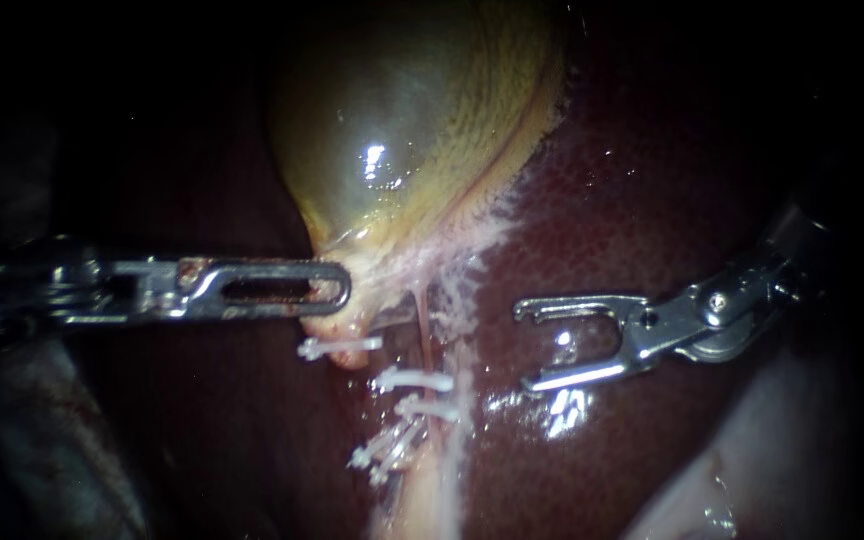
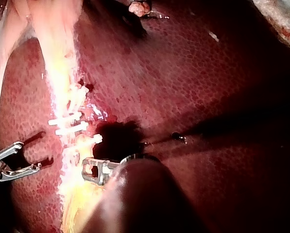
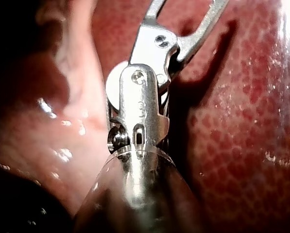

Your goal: Going back second clip right tube

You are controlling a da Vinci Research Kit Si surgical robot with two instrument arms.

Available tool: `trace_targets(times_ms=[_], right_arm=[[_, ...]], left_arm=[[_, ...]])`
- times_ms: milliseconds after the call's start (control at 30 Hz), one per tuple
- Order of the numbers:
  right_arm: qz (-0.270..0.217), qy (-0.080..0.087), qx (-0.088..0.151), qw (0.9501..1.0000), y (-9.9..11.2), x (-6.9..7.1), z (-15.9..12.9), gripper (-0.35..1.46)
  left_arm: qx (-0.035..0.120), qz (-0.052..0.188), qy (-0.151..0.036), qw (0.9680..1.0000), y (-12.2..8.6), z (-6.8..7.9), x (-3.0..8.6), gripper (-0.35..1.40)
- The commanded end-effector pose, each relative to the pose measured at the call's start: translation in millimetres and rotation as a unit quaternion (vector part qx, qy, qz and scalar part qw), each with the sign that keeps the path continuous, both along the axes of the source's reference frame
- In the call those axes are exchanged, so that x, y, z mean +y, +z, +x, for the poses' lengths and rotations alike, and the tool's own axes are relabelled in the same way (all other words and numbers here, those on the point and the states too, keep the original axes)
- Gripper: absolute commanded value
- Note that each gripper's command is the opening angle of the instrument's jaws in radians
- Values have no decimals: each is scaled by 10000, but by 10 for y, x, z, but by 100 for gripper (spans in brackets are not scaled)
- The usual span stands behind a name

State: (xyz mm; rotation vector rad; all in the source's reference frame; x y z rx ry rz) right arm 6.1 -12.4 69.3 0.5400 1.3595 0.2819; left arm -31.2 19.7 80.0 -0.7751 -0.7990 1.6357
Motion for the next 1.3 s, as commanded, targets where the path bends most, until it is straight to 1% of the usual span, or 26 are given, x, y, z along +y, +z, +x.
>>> trace_targets(times_ms=[33, 200, 533, 700, 833, 933, 1067, 1300], right_arm=[[2, 5, -2, 10000, 0, 0, 0, 50], [3, 6, -2, 10000, 0, 0, 0, 50], [6, 11, 12, 10000, -1, -1, 4, 50], [11, 7, 22, 10000, -1, -2, 6, 50], [13, 11, 23, 10000, -1, -2, 7, 51], [13, 11, 24, 10000, -1, -2, 7, 51], [12, 12, 24, 10000, -1, -3, 7, 51], [11, 12, 24, 10000, -1, -3, 7, 51]], left_arm=[[0, 3, 1, 10000, 2, 0, 0, -35], [3, -18, -19, 10000, 13, 1, 4, -35], [10, -82, -63, 9999, 42, -13, 3, -35], [32, -121, -109, 9999, 55, -28, 0, -35], [1, -110, -92, 9999, 64, -44, -3, -35], [-34, -108, -84, 9999, 70, -53, -6, -35], [-53, -102, -69, 9999, 74, -59, -8, -35], [-49, -103, -76, 9999, 75, -62, -8, -35]])
